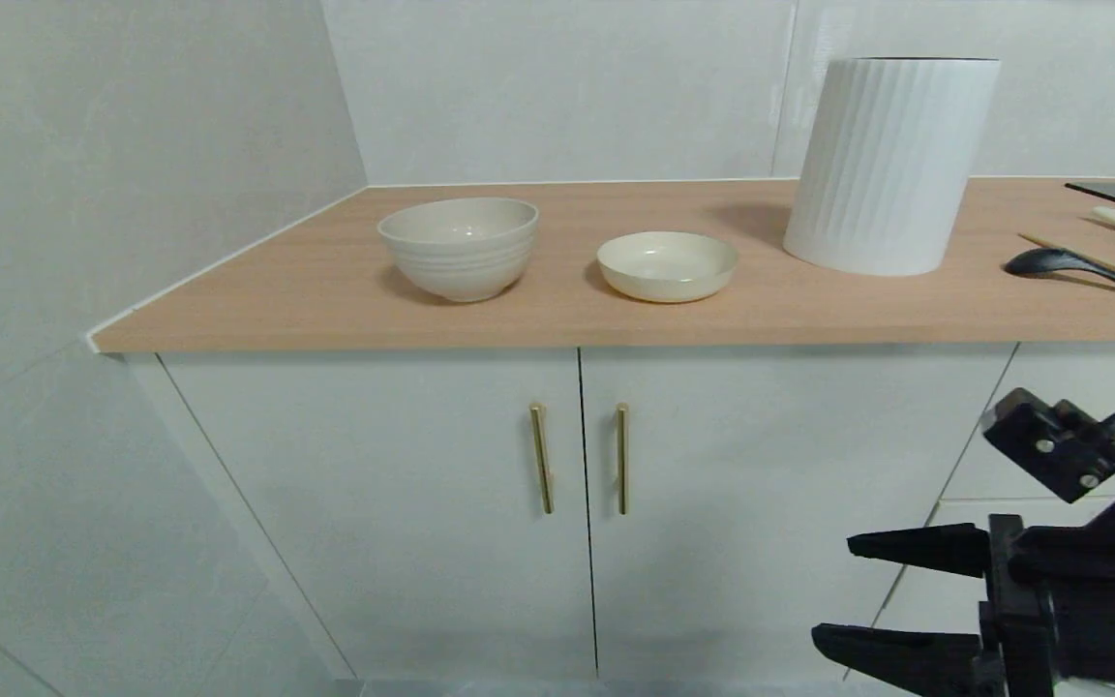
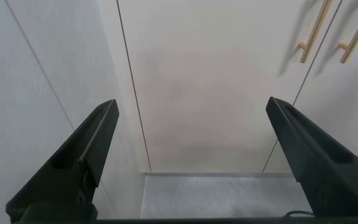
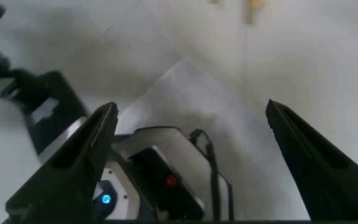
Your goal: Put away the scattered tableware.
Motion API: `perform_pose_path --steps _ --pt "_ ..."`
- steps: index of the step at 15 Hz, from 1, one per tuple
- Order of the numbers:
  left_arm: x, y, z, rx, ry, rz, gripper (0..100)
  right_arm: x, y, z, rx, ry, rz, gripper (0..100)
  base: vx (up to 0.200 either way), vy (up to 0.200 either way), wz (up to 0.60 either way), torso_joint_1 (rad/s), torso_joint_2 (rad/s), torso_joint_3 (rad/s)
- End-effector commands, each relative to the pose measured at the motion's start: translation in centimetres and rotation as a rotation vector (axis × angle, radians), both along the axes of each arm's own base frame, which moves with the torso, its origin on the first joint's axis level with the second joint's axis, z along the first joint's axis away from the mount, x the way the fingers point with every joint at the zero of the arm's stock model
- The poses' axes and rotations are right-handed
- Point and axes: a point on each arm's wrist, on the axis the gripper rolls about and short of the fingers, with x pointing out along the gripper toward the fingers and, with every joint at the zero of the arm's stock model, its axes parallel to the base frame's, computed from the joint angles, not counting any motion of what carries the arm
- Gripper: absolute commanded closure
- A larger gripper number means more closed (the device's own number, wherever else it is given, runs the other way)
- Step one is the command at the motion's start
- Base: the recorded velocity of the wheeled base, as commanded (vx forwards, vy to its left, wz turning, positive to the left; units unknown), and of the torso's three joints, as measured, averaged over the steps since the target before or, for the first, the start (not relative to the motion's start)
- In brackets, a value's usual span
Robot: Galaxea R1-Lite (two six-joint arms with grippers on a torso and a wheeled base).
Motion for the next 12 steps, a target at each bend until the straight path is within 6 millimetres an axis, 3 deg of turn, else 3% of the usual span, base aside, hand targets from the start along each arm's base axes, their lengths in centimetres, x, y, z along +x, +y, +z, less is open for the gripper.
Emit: perform_pose_path --steps 1,5,8,10,11,12 --pt "0.0 0.0 0.0 0.0 0.0 0.001 0 2.2 2.6 -1.2 -0.035 0.05 0.039 0 0.0 0.0 0.0 0.0 0.0 0.0" --pt "0.0 0.0 0.0 0.004 0.0 0.001 0 6.0 6.4 -2.2 -0.043 0.076 0.043 0 0.0 0.0 0.0 0.0 0.0 0.0" --pt "0.0 0.0 0.0 0.02 0.0 0.001 0 8.9 8.7 -4.0 0.005 0.022 0.042 0 0.0 0.0 0.0 0.0 0.0 0.0" --pt "0.0 0.0 0.0 0.02 0.0 0.001 0 8.9 8.7 -4.0 0.005 0.022 0.042 0 0.0 0.0 0.0 0.0 0.0 0.0" --pt "0.0 0.0 0.0 0.017 0.0 0.001 0 10.5 10.4 -6.0 0.095 0.037 0.016 0 0.0 0.0 0.0 0.0 0.0 0.0" --pt "0.0 0.0 0.0 0.017 0.0 0.001 0 11.0 11.0 -6.0 0.131 0.035 0.011 0 0.0 0.0 0.0 0.0 0.0 0.0"
